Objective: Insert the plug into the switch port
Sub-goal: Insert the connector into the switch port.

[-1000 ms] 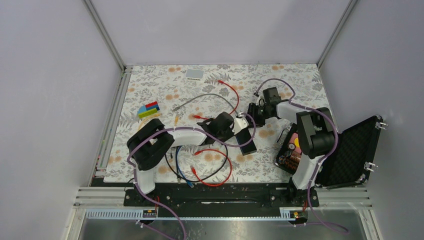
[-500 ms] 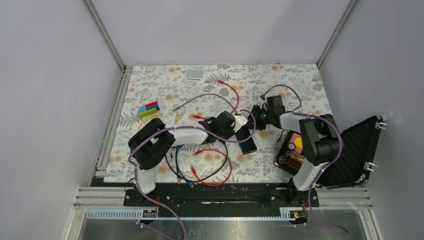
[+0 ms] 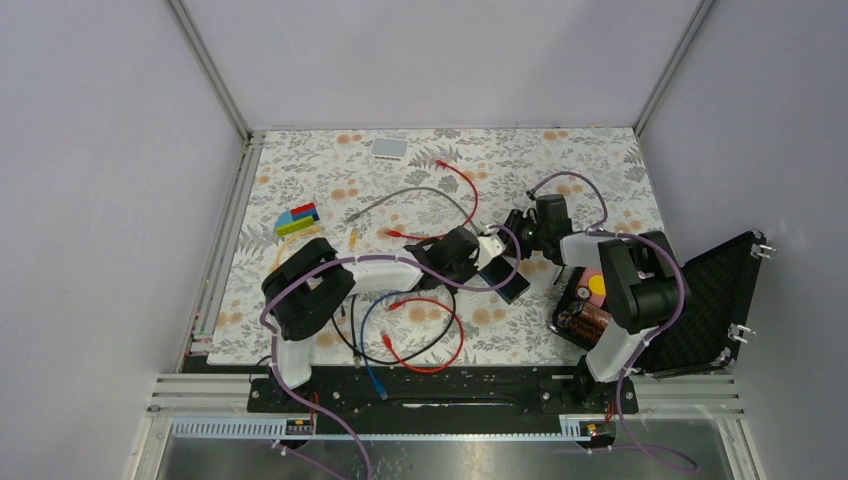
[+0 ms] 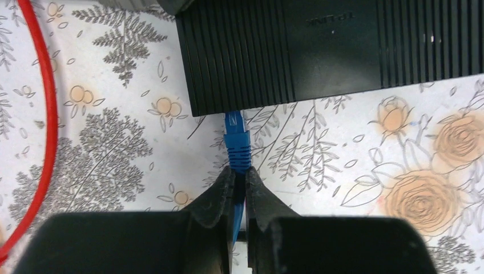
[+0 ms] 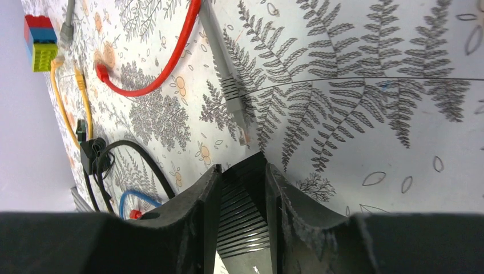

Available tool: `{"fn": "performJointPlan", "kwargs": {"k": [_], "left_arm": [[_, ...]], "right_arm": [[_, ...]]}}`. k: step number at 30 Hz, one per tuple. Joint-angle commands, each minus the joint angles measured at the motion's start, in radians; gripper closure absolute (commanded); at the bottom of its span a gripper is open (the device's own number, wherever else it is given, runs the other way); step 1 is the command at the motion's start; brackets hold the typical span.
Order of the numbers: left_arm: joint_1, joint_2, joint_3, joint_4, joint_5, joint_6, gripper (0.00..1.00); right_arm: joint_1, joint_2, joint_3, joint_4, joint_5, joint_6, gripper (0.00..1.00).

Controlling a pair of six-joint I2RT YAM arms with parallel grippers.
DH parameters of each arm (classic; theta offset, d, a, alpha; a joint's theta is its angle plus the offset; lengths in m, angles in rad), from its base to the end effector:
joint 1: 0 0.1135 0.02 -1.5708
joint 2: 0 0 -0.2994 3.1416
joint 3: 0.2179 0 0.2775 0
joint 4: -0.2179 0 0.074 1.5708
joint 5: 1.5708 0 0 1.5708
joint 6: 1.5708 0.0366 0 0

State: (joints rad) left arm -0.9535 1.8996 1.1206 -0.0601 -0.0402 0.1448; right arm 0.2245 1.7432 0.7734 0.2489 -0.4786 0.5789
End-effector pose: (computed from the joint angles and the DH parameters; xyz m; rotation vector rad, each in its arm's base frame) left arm 0.2475 -0.3461 0.1669 1.2548 2.0864 -0.3219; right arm 0.3414 0.0952 0.1486 0.1601 2.3771 0.9508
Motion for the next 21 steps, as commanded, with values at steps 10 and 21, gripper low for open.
{"fn": "performJointPlan", "kwargs": {"k": [10, 21], "left_arm": [[0.029, 0.08, 0.139, 0.118, 0.078, -0.255, 1.0], [0.033, 0.018, 0.019, 0.11, 0.089, -0.154, 0.85]], "right_arm": [[0.075, -0.059, -0.211, 0.008, -0.045, 0.178, 0.63], [0.038, -0.125, -0.18, -0.04, 0.031, 0.194, 0.48]]}}
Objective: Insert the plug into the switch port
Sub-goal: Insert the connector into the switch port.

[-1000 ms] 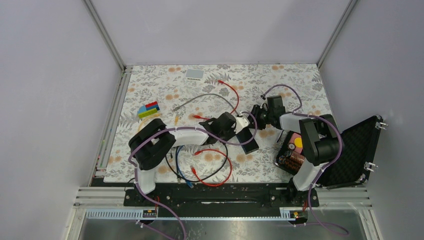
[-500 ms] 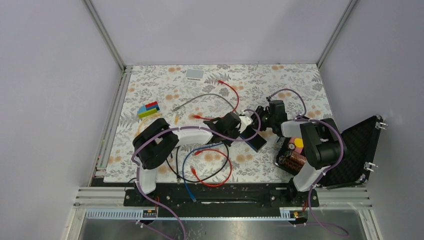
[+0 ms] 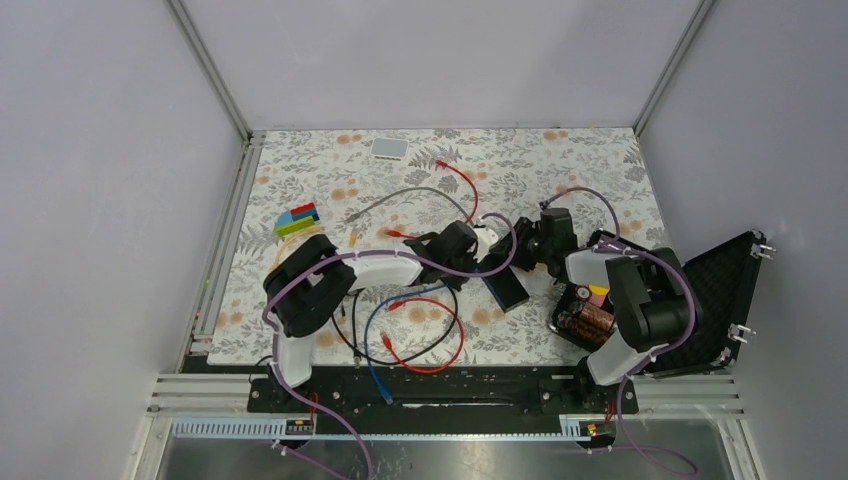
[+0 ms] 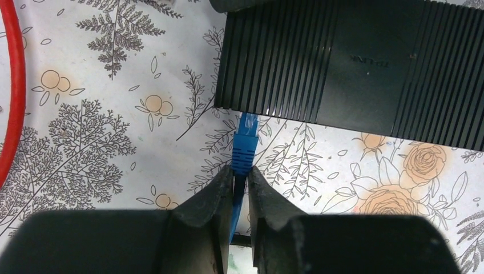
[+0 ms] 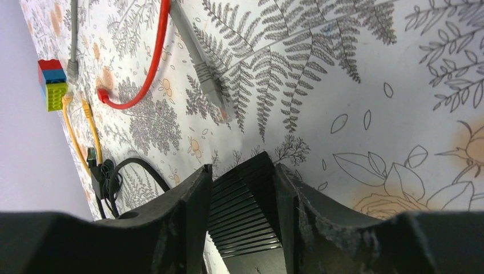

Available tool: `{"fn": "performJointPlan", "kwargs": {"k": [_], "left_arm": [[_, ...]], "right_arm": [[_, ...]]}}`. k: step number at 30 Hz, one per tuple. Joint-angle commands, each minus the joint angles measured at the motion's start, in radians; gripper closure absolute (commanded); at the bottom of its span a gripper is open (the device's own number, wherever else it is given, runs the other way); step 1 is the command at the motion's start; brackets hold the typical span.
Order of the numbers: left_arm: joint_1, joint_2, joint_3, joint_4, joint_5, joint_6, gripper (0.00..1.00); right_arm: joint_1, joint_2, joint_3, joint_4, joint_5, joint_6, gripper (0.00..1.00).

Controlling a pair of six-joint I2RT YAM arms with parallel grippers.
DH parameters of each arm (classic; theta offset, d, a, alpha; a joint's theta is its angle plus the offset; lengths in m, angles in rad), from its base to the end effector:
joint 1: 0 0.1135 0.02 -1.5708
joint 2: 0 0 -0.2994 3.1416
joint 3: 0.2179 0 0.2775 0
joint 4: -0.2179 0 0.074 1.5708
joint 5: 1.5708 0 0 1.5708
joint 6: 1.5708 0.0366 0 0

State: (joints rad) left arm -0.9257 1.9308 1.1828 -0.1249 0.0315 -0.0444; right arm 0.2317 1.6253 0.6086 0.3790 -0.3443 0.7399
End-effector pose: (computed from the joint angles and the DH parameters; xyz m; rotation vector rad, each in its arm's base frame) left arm 0.2612 -0.3490 0.1687 1.0792 2.2548 -0.4589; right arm 0.3057 0.0848 0.1491 0.3853 2.2889 0.8992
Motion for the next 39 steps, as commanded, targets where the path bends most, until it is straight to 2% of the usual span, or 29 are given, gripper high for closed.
{"fn": "performJointPlan", "kwargs": {"k": [1, 6, 10, 18, 22, 25, 29, 39], "left_arm": [[0.005, -0.023, -0.063, 0.181, 0.017, 0.048, 0.83], [0.005, -0.057, -0.127, 0.188, 0.025, 0.118, 0.78], [0.005, -0.085, -0.16, 0.205, 0.089, 0.18, 0.76], [0.011, -0.084, -0.166, 0.161, 0.131, 0.257, 0.75], [0.011, -0.062, -0.151, 0.175, 0.14, 0.256, 0.83], [0.011, -0.045, -0.134, 0.201, 0.156, 0.243, 1.0], [0.011, -0.028, -0.105, 0.26, 0.189, 0.245, 1.0], [0.014, 0.003, -0.081, 0.374, 0.282, 0.317, 1.0]], "right_arm": [[0.021, -0.006, -0.011, -0.173, -0.107, 0.03, 0.47], [-0.023, -0.01, 0.021, -0.227, -0.124, -0.022, 0.44], [-0.052, -0.026, 0.045, -0.305, -0.134, -0.09, 0.4], [-0.077, -0.025, 0.083, -0.461, -0.16, -0.22, 0.35], [-0.077, 0.024, 0.086, -0.456, -0.235, -0.253, 0.42], [-0.076, 0.049, 0.07, -0.417, -0.303, -0.259, 0.51], [-0.068, 0.07, 0.061, -0.396, -0.36, -0.269, 0.6], [-0.033, 0.114, 0.109, -0.45, -0.419, -0.319, 0.61]]}}
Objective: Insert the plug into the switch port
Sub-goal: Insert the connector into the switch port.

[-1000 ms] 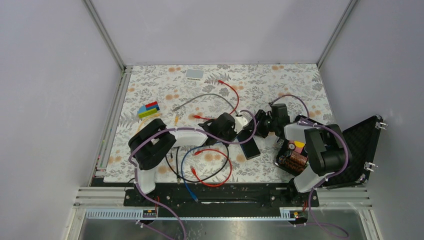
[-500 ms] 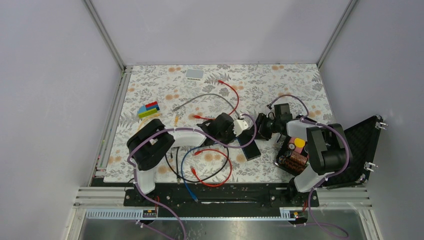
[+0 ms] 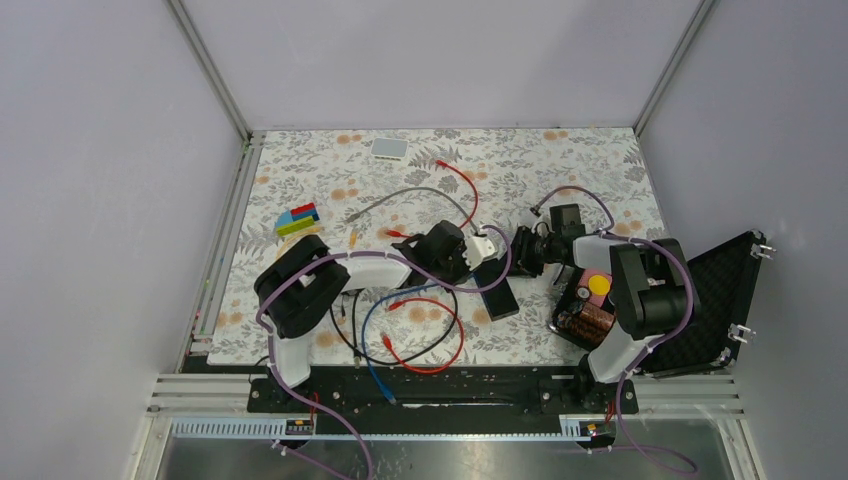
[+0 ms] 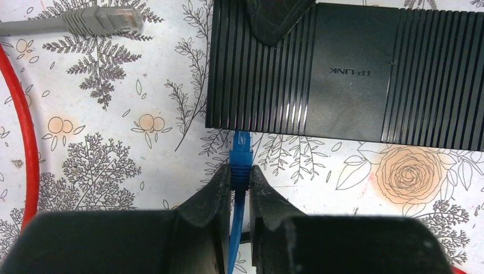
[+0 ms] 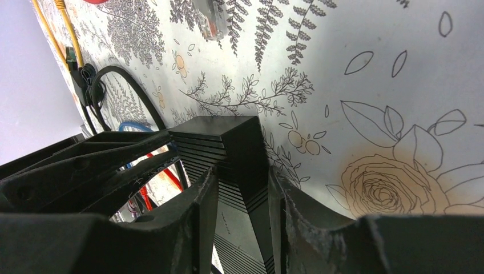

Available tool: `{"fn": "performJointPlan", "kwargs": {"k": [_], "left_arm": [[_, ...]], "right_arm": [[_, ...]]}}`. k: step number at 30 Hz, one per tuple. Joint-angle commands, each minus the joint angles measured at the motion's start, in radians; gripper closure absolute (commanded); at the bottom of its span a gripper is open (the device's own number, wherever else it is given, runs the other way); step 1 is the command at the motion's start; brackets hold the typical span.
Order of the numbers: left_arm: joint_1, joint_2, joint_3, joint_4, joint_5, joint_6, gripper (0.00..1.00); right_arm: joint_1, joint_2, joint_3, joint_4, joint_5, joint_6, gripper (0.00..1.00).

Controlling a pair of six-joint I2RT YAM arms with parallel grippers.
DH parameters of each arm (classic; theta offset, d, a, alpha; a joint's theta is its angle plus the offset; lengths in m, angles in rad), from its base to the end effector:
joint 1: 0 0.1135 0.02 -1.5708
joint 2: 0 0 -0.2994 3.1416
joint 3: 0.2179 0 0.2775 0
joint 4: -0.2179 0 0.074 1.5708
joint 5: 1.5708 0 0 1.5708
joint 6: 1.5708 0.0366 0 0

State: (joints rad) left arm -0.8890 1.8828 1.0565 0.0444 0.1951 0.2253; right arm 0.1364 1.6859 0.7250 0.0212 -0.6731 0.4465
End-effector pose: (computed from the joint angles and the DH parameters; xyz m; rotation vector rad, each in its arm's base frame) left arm 0.2577 -0.3287 0.1624 1.3523 1.9857 -0.5476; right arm 0.3132 0.0660 0.1403 0.1049 2.5355 1.0814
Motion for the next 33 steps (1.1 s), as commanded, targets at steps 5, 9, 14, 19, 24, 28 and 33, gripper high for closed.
{"fn": "performJointPlan", "kwargs": {"k": [5, 9, 14, 19, 24, 28, 33], "left_arm": [[-0.012, 0.081, 0.11, 0.175, 0.109, 0.032, 1.0], [-0.001, 0.088, 0.163, 0.105, 0.089, 0.032, 0.91], [0.0, 0.082, 0.223, 0.008, 0.087, 0.078, 0.75], [0.0, -0.001, 0.156, -0.024, 0.065, 0.086, 0.63], [0.0, -0.139, 0.009, -0.025, -0.011, 0.055, 0.45], [0.002, -0.284, -0.077, -0.031, -0.159, -0.023, 0.33], [0.045, -0.437, -0.008, -0.246, -0.349, -0.217, 0.01]], "right_arm": [[0.065, 0.044, -0.007, -0.096, -0.052, -0.013, 0.61], [0.052, -0.005, -0.015, -0.089, 0.026, 0.034, 0.56], [0.04, -0.068, -0.01, -0.112, 0.129, 0.071, 0.5], [0.004, -0.152, -0.012, -0.149, 0.224, 0.066, 0.4], [-0.003, -0.274, 0.029, -0.238, 0.325, 0.027, 0.36], [0.009, -0.373, 0.056, -0.278, 0.344, 0.02, 0.38], [0.116, -0.48, 0.043, -0.301, 0.403, 0.032, 0.46]]}}
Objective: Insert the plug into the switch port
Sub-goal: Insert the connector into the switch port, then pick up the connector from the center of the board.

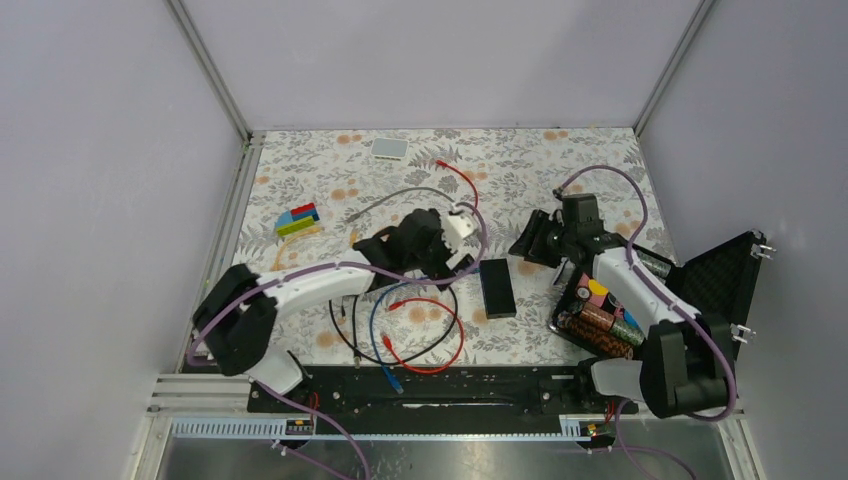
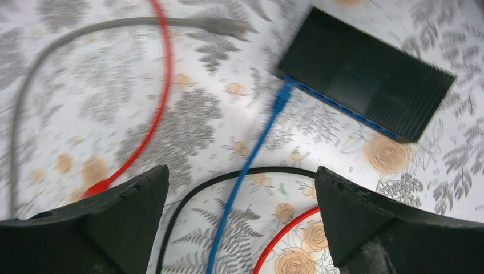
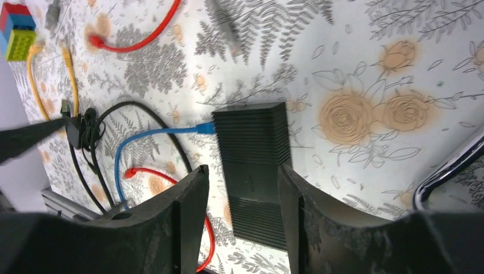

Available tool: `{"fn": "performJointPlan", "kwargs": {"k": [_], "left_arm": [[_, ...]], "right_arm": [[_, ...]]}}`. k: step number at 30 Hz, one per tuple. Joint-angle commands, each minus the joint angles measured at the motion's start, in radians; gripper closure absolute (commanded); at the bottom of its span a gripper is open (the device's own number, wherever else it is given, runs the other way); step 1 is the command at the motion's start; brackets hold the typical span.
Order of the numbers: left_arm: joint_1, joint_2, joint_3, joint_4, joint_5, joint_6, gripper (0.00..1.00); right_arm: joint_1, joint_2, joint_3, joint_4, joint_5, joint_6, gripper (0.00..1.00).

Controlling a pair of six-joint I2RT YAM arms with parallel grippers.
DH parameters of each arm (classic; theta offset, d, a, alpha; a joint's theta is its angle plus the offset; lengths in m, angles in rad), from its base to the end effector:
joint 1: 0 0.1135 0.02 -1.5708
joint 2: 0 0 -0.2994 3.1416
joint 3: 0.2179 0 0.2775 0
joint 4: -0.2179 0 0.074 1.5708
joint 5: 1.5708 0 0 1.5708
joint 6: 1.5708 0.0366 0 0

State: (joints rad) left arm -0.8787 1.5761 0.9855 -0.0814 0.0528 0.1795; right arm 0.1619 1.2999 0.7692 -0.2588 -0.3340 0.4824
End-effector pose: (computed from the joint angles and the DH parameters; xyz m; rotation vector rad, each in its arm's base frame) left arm 0.2324 -0.2834 0.2430 1.1749 1.9518 -0.4328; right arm 0.2748 0.0570 0.2395 0.2195 2.4071 0.7000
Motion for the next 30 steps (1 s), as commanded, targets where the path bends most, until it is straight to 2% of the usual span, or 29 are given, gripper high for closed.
{"fn": "performJointPlan", "kwargs": {"k": [1, 5, 8, 11, 15, 19, 22, 30], "left_arm": [[0.04, -0.161, 0.071, -0.149, -0.257, -0.222, 0.01], [0.047, -0.312, 0.043, -0.226, -0.453, -0.391, 0.01], [0.055, -0.403, 0.028, -0.314, -0.51, -0.45, 0.01], [0.068, -0.491, 0.001, -0.388, -0.556, -0.525, 0.01], [0.153, -0.587, -0.014, -0.515, -0.554, -0.616, 0.01], [0.178, -0.669, -0.067, -0.589, -0.596, -0.652, 0.01], [0.196, -0.75, -0.143, -0.614, -0.663, -0.712, 0.01], [0.254, -0.776, -0.159, -0.655, -0.575, -0.747, 0.04]], "right_arm": [[0.152, -0.151, -0.038, 0.017, 0.127, 0.017, 0.48], [0.307, -0.232, -0.136, 0.136, 0.23, 0.133, 0.57], [0.421, -0.208, -0.141, 0.153, 0.295, 0.141, 0.57], [0.516, -0.135, -0.116, 0.197, 0.233, 0.069, 0.52], [0.664, -0.043, -0.088, 0.213, 0.258, -0.038, 0.5], [0.822, -0.019, -0.116, 0.339, 0.299, -0.103, 0.51], [0.91, 0.022, -0.103, 0.397, 0.328, -0.091, 0.51], [1.096, 0.275, 0.046, 0.493, 0.422, -0.026, 0.55]]}}
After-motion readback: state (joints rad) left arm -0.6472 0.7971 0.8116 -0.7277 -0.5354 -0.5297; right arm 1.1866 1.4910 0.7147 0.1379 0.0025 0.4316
